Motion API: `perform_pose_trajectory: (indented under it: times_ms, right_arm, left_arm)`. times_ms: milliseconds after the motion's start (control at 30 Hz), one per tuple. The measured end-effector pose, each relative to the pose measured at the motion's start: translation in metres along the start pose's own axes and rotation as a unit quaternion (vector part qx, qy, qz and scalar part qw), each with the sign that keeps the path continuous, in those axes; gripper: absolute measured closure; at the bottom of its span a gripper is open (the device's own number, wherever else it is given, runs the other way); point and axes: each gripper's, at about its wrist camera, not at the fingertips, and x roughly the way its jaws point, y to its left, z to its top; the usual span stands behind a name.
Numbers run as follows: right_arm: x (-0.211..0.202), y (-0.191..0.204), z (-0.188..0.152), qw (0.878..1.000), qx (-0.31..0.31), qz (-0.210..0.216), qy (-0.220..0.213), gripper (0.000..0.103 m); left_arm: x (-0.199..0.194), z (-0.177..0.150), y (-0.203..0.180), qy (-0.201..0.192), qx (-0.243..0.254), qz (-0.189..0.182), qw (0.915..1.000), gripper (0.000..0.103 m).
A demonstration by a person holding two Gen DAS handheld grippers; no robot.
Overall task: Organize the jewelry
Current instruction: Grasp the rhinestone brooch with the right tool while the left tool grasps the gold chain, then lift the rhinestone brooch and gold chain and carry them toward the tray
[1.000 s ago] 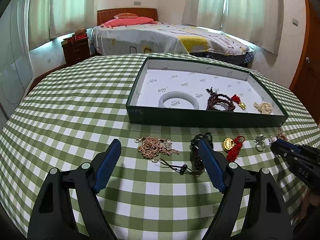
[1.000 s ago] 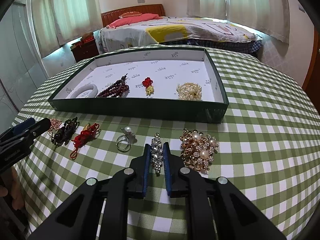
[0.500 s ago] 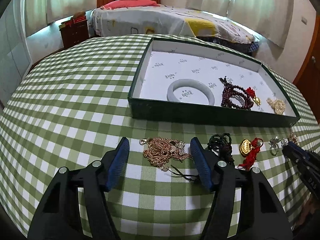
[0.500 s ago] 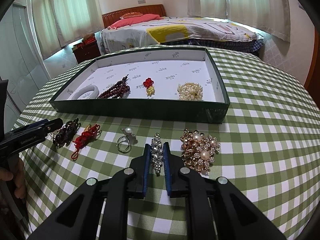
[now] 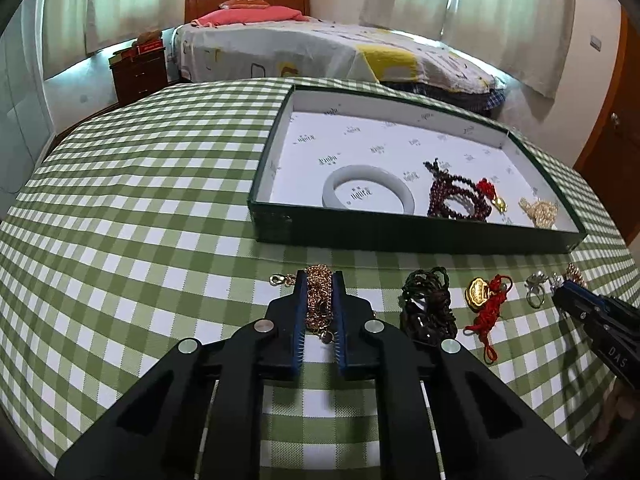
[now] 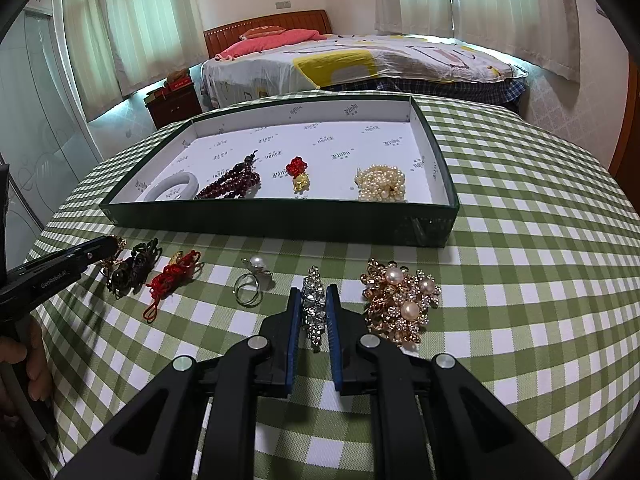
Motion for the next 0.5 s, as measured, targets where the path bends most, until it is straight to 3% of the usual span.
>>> perform_pose_trajectory:
  times_ms: [500]
  right_arm:
    - [-0.017,0.003,0.003,0.999,-0.002,-0.001,-0.032,0.09]
  left_arm:
    - [-0.032,0.002,-0.004,-0.051,0.009,-0.006,0.9986,0.091]
